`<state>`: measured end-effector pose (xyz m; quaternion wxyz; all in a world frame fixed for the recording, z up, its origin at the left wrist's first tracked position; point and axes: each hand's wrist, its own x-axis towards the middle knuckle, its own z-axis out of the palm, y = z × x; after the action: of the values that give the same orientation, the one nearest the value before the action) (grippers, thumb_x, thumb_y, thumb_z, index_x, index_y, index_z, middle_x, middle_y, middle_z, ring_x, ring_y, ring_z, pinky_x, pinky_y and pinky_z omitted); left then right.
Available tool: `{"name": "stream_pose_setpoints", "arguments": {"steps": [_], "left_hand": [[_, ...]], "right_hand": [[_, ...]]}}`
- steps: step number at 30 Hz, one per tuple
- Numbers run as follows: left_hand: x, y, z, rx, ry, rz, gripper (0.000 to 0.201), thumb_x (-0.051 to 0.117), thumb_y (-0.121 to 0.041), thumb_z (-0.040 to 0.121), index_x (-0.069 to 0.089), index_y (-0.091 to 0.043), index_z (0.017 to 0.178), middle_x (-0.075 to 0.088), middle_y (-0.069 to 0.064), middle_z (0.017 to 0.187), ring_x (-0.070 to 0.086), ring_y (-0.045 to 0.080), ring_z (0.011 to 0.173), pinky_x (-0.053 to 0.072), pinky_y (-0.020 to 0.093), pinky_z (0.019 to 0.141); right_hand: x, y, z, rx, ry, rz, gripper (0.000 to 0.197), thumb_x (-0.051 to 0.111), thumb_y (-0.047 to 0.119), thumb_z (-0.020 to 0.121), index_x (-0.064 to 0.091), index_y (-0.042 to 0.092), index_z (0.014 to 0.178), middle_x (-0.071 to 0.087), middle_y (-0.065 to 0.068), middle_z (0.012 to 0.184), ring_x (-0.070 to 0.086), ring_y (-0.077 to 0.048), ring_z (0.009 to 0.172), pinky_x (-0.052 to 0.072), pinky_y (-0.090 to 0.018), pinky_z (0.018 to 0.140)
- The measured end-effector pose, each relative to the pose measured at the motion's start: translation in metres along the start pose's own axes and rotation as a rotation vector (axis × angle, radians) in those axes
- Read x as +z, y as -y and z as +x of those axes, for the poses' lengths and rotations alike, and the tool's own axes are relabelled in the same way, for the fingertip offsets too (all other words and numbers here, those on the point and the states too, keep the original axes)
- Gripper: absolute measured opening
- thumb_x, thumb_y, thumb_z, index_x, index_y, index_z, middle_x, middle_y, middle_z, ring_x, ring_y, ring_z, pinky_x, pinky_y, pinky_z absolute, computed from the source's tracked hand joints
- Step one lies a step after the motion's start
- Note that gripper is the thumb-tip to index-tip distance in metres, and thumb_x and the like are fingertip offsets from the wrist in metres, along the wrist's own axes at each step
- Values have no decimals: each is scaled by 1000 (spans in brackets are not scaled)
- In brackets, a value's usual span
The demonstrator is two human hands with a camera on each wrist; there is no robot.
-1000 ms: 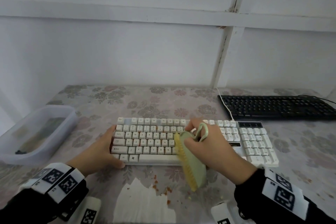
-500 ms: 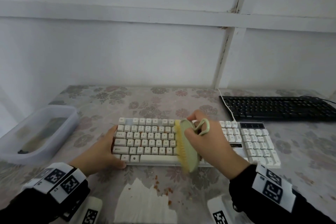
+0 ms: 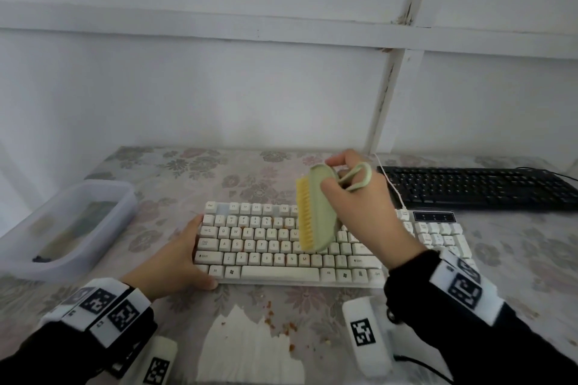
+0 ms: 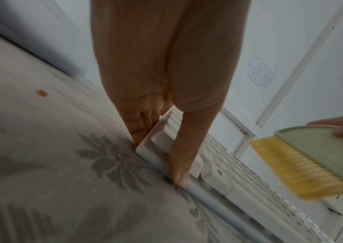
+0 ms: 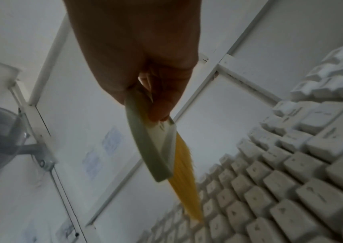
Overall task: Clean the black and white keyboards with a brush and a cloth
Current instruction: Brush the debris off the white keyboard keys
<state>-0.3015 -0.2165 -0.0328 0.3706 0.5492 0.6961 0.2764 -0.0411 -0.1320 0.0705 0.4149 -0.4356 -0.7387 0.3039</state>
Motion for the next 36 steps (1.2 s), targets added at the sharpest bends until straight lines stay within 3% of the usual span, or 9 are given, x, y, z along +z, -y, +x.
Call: {"name": "stream_pose_setpoints", "arguments": {"steps": [4,9,13,16,21,24,28,31,36], "left_hand": [[1,0,0,-2,-4,-30,113,82,-15,47,22,-36,140,57,-11,123,57,5,110,47,29,94],[1,1,1,16,-17,-24,113,82,-15,46,23,-37,140,58,-11,123,57,6,111,48,31,96],[1,0,0,16,-11,-33,112,82,-11,48,23,-34,141,57,-10,123,56,5,111,47,30,97],[1,0,0,20,-9,-39,113,81,-13,46,23,-33,142,57,-11,124,56,5,113,46,31,98],[1,-1,-1,17,-8,-41,112,81,-15,46,24,-33,141,58,-9,123,57,7,111,48,35,98],[1,-2,-1,16,-10,-40,111,81,-13,46,24,-36,138,58,-10,123,56,6,113,47,33,98],[2,-2,-1,11,-15,-23,106,83,-3,54,24,-37,135,57,-12,122,56,5,111,46,29,95],[2,-4,-1,7,-19,-19,105,83,-9,50,25,-37,133,57,-12,120,56,6,109,47,30,94],[1,-2,-2,8,-12,-23,110,81,-17,44,25,-37,137,59,-8,122,58,9,111,49,39,98]], "right_hand": [[22,-11,2,31,75,-26,8,52,14,90,53,16,97,60,-3,71,51,-10,55,39,-19,43],[27,-23,-24,16,192,-81,2,51,13,90,52,13,92,48,4,53,39,-4,38,28,-16,37],[18,-25,-38,96,274,-76,5,52,12,86,55,12,89,45,5,51,33,-6,36,27,-18,37],[4,-15,-31,109,237,-33,4,55,14,87,58,16,85,51,2,58,39,-3,38,31,-15,35],[4,-6,-3,38,40,26,7,55,13,89,57,12,95,57,-1,67,48,-1,44,34,-11,36],[19,-12,-1,20,68,-8,8,53,13,90,55,13,97,57,-2,66,46,-8,50,35,-17,41],[30,-21,-24,-6,202,-57,2,51,14,91,51,13,92,50,2,56,38,-5,41,33,-23,38],[26,-22,-41,42,301,-88,5,51,14,89,52,15,93,49,1,56,39,-11,44,36,-27,41],[4,-6,-28,80,205,15,4,55,11,88,58,13,87,54,-3,64,41,-4,41,33,-14,35]]}}
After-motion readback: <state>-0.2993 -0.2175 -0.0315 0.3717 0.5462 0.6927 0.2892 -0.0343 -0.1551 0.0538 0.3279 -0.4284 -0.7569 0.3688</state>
